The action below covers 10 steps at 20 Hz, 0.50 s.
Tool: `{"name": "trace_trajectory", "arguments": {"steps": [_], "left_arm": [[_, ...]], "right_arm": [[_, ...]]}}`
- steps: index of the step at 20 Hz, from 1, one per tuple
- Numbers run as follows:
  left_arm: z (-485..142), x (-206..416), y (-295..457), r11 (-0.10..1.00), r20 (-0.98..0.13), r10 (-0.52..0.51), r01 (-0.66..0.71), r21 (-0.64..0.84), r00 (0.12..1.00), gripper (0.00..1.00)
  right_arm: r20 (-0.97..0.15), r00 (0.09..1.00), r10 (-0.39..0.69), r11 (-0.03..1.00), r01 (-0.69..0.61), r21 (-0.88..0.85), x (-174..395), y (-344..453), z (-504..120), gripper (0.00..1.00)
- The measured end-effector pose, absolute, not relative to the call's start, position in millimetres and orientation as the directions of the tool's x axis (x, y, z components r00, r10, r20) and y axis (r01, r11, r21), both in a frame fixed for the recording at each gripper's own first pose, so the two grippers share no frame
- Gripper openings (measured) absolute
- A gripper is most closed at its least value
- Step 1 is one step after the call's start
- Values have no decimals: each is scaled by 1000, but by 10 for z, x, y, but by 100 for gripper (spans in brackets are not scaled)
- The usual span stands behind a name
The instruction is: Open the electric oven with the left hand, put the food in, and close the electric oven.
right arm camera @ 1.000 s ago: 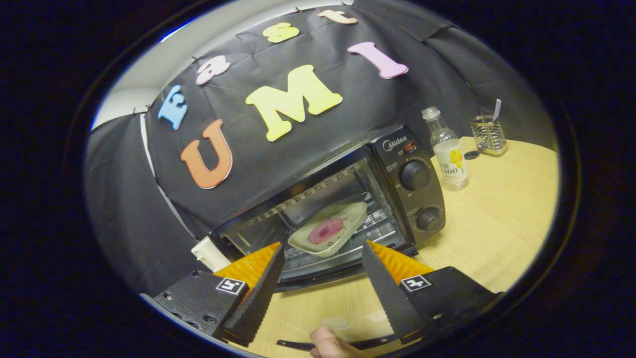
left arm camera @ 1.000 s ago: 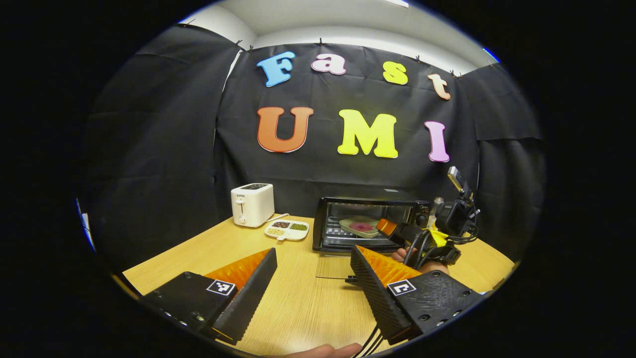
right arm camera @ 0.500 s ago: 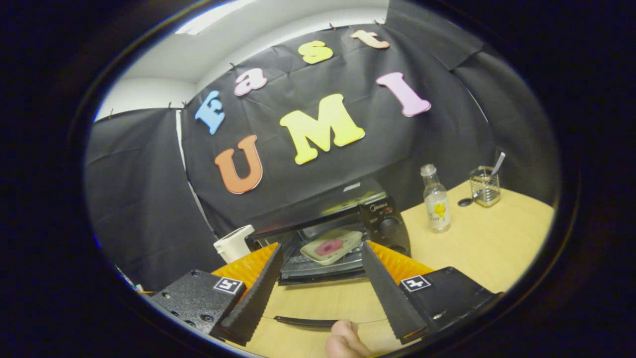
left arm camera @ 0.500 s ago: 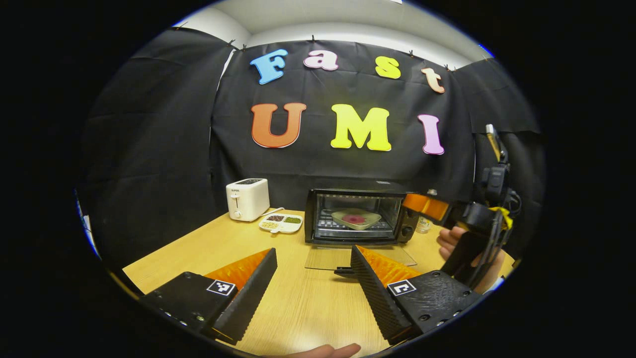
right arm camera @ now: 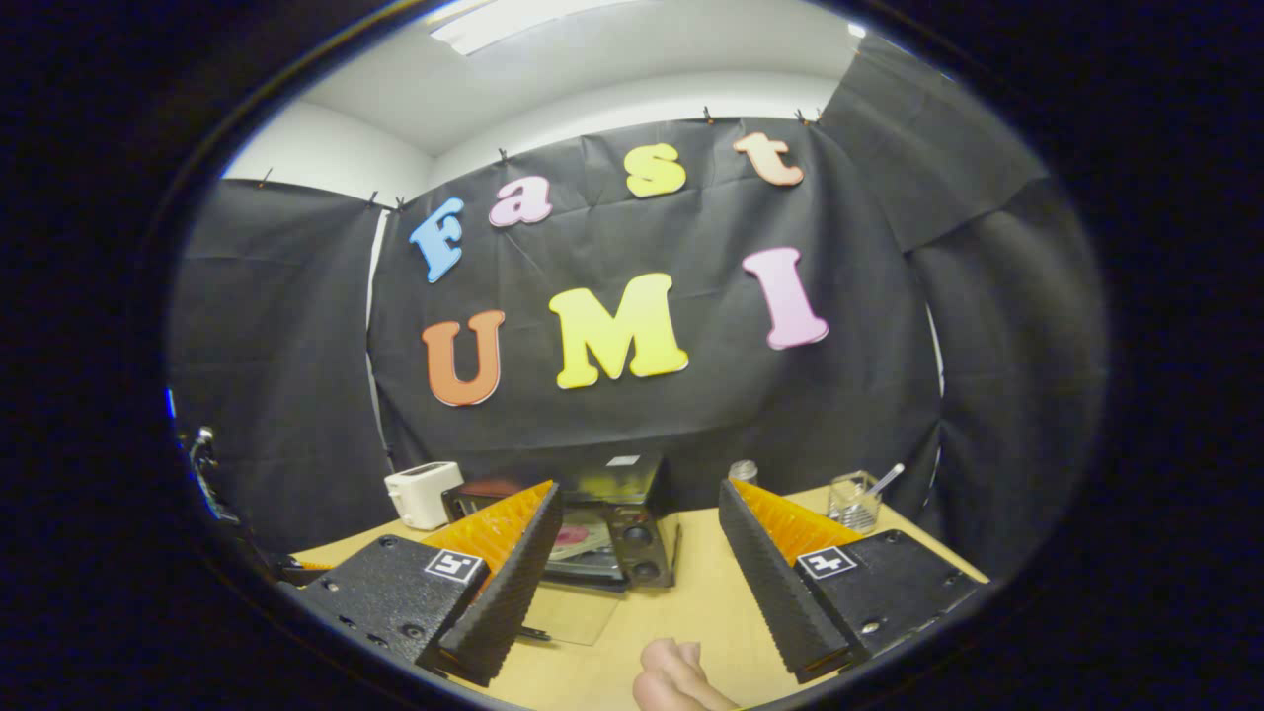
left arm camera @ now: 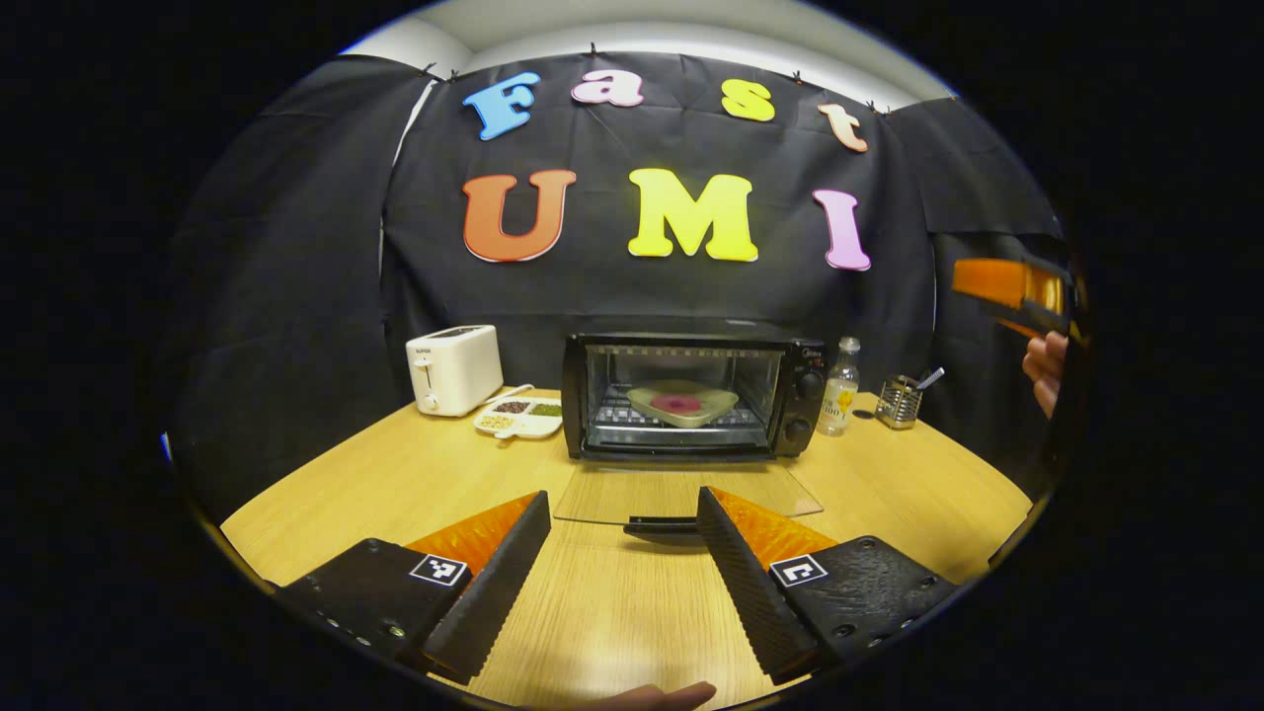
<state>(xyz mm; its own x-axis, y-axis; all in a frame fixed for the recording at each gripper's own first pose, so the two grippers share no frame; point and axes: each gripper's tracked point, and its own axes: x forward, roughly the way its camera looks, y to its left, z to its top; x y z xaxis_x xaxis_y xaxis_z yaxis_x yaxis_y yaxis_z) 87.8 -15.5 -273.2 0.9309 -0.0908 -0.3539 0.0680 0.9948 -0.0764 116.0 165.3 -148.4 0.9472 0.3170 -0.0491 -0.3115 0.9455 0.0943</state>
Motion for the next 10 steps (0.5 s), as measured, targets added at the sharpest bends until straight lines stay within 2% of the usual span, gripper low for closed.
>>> {"name": "trace_trajectory", "arguments": {"steps": [6,7,8,9,10], "left_arm": [[-3284,1080,-563,987,-473,-162,149,-65,866,96],[-3397,1131,-585,987,-498,-159,155,-50,853,96],[-3519,1169,-595,988,-526,-147,152,-35,838,97],[-3607,1180,-609,989,-551,-139,147,-30,823,97],[-3663,1195,-655,988,-565,-147,148,-45,812,97]], "right_arm": [[1,973,231,972,-230,41,896,1018,-1013,96],[10,975,223,974,-223,36,846,934,-949,100],[22,976,215,976,-216,31,795,857,-898,96],[40,978,204,978,-205,28,759,776,-839,96],[54,980,191,981,-193,22,750,704,-806,100]]}}
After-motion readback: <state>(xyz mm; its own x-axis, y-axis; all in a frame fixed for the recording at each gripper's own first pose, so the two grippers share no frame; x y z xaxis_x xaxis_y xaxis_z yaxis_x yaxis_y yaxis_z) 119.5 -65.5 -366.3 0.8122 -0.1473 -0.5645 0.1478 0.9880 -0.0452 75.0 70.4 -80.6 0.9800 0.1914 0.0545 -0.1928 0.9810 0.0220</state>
